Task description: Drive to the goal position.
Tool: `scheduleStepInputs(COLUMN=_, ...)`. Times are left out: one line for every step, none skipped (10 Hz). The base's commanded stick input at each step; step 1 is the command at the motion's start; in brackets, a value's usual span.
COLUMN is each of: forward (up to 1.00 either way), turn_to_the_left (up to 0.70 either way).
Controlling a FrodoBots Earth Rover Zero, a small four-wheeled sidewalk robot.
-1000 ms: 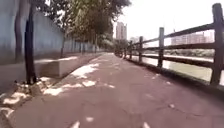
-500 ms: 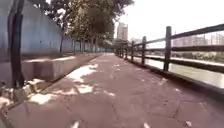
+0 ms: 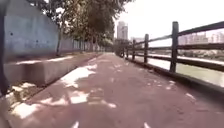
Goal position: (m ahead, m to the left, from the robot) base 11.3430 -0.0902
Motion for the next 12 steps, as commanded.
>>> scheduleStepInputs(forward=0.7, turn_to_the_left=-0.03)
scheduleStepInputs(forward=0.7, turn_to_the_left=0.0)
scheduleStepInputs(forward=0.7, turn_to_the_left=0.0)
scheduleStepInputs(forward=0.7, turn_to_the_left=0.0)
scheduleStepInputs(forward=0.7, turn_to_the_left=0.0)
scheduleStepInputs(forward=0.7, turn_to_the_left=0.0)
scheduleStepInputs(forward=0.7, turn_to_the_left=0.0)
scheduleStepInputs(forward=0.7, turn_to_the_left=0.0)
scheduleStepInputs(forward=0.7, turn_to_the_left=0.0)
scheduleStepInputs(forward=0.7, turn_to_the_left=0.0)
scheduleStepInputs(forward=0.7, turn_to_the_left=0.0)
scheduleStepInputs(forward=0.7, turn_to_the_left=0.0)
